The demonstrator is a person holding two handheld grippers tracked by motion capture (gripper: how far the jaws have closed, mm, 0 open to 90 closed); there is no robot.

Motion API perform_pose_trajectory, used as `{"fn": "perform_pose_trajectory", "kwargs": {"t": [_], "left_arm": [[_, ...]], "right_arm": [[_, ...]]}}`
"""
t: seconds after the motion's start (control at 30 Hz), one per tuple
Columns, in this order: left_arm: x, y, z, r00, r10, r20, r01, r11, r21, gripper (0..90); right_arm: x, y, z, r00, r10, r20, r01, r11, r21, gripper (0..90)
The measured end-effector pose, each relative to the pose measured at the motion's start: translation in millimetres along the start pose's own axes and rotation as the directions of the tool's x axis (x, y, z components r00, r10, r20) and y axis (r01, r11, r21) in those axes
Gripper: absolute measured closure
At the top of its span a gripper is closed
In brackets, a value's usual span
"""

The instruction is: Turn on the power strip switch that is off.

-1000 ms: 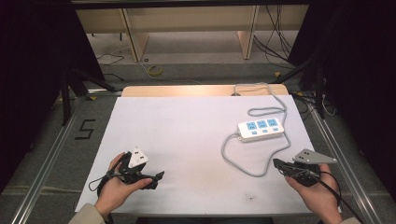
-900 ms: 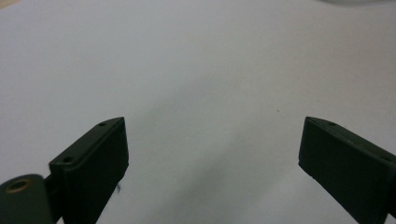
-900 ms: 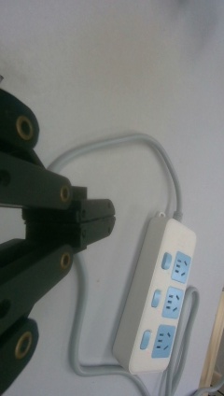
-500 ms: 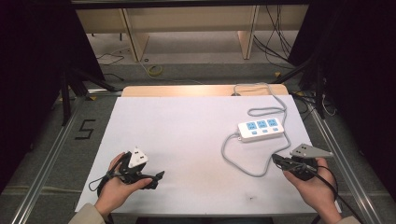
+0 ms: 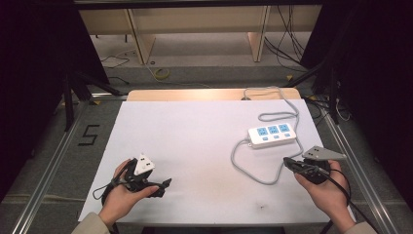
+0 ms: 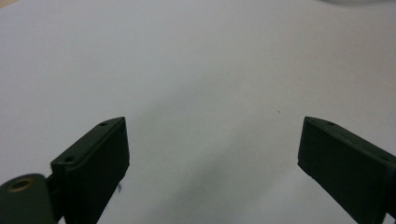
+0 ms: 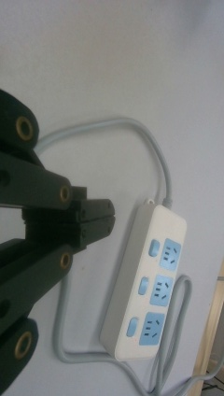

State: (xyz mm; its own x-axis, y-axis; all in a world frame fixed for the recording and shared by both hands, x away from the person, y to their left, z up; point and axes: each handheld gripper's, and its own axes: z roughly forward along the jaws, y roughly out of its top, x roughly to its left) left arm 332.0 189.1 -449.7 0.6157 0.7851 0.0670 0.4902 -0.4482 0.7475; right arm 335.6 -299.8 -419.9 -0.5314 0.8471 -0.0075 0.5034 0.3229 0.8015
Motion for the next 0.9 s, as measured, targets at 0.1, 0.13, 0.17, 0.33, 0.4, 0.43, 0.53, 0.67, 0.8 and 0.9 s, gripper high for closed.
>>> {"fn": "perform_pose_trajectory", "kwargs": {"t": [0.1,0.13,0.17,0.33,0.4,0.43,0.53,0.67,0.8,0.9], "left_arm": [[-0.2,0.3,-0.2,1.0,0.003,0.0,-0.003,1.0,-0.002,8.6],[-0.3,0.2,-0.2,1.0,0.004,0.0,-0.004,1.0,0.0,8.6],[-0.3,0.2,-0.1,1.0,0.005,0.0,-0.005,1.0,0.0,8.5],[-0.3,0.1,0.0,1.0,0.002,0.0,-0.002,1.0,-0.001,8.6],[-0.5,0.1,0.0,1.0,0.001,0.0,-0.001,1.0,-0.001,8.6],[-0.7,0.1,0.3,1.0,-0.001,-0.001,0.001,1.0,-0.003,8.6],[-0.5,0.1,0.0,1.0,-0.001,0.0,0.001,1.0,-0.002,8.6],[-0.4,0.1,0.2,1.0,-0.001,-0.001,0.001,1.0,-0.005,8.7],[-0.6,0.3,0.5,1.0,0.0,-0.001,0.0,1.0,-0.005,8.7],[-0.8,0.4,0.3,1.0,0.0,0.0,0.0,1.0,-0.005,8.7]], "right_arm": [[-0.6,0.7,0.8,1.0,0.002,0.0,-0.002,1.0,0.002,90.0],[-1.1,1.3,1.3,1.0,0.004,0.001,-0.004,1.0,0.001,90.0],[-1.3,1.6,1.6,1.0,0.005,0.004,-0.005,1.0,-0.003,90.0],[-1.9,3.0,2.2,1.0,0.004,0.005,-0.004,1.0,-0.002,90.0],[-2.4,4.0,2.8,1.0,0.005,0.007,-0.005,1.0,-0.002,90.0],[-2.7,4.9,3.4,0.9999,0.01,0.01,-0.01,1.0,-0.002,90.0],[-3.5,6.0,4.0,0.9999,0.009,0.01,-0.009,1.0,-0.004,90.0],[-4.6,8.2,5.1,0.9999,0.01,0.011,-0.01,1.0,-0.003,90.0],[-5.1,10.4,6.2,0.9999,0.011,0.013,-0.011,1.0,-0.005,90.0],[-5.5,11.1,7.2,0.9999,0.009,0.014,-0.009,1.0,-0.003,90.0]]}}
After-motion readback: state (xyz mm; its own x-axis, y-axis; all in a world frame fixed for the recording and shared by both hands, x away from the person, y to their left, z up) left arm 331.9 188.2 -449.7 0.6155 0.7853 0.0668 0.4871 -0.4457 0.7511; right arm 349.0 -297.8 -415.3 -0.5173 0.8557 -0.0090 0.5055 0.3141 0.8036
